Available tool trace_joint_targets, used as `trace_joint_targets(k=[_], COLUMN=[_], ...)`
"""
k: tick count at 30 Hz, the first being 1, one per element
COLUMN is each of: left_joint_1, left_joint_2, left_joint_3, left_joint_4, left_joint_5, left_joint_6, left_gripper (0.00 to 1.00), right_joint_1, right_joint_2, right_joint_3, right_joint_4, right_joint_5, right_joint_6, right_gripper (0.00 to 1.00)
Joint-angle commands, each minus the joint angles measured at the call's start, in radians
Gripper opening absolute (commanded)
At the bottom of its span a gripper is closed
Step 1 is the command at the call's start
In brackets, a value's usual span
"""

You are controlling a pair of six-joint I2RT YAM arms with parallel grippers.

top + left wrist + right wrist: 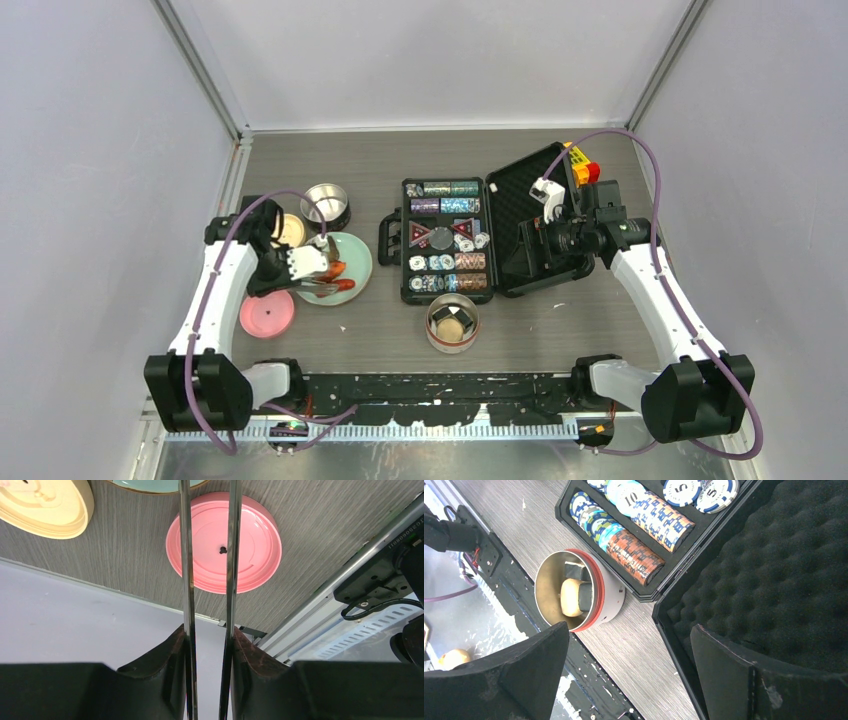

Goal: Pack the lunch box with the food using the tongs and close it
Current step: Pick up the fake food from the plate.

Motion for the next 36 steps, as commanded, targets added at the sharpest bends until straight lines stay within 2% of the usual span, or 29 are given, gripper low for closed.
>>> trace_joint_targets(k=[1, 8, 12, 22, 27, 32, 36], left_joint_1=[-0.018, -0.099, -0.109, -0.108, -0.094, -0.08, -0.055], left_joint_2=[-0.013, 0.038, 0.067, 0.077, 0.063, 0.112, 0.176], left_joint_3=[0.031, 0.02, 0.022, 0.13, 0.222, 0.366, 0.464], left_joint_4=[-0.058, -0.013, 0.009, -0.075, -0.083, -0.129, -0.035], left_joint_5=[-0.001, -0.04, -0.047, 0.021, 0.013, 0.092, 0.073], left_joint_6=[-0.03, -0.121, -0.144, -0.207, -0.197, -0.254, -0.349], left_gripper=[0.31, 0.43, 0.43, 0.22, 0.13, 0.08, 0.05], right_joint_1=[-0.003, -0.003, -0.004, -0.004, -0.003, -0.005, -0.004], right_joint_2=[0.009, 0.001, -0.001, 0.0, -0.002, -0.004, -0.009], right_joint_3=[0.026, 0.025, 0.025, 0.025, 0.025, 0.025, 0.022], right_joint_4=[0.005, 0.004, 0.002, 0.001, 0.002, 0.002, 0.002], right_joint_5=[-0.014, -0.009, -0.006, -0.006, -0.009, -0.01, -0.011], right_joint_6=[-0.013, -0.013, -0.015, -0.018, -0.018, -0.019, -0.019], right_gripper=[0.96, 0.96, 0.96, 0.96, 0.96, 0.96, 0.96])
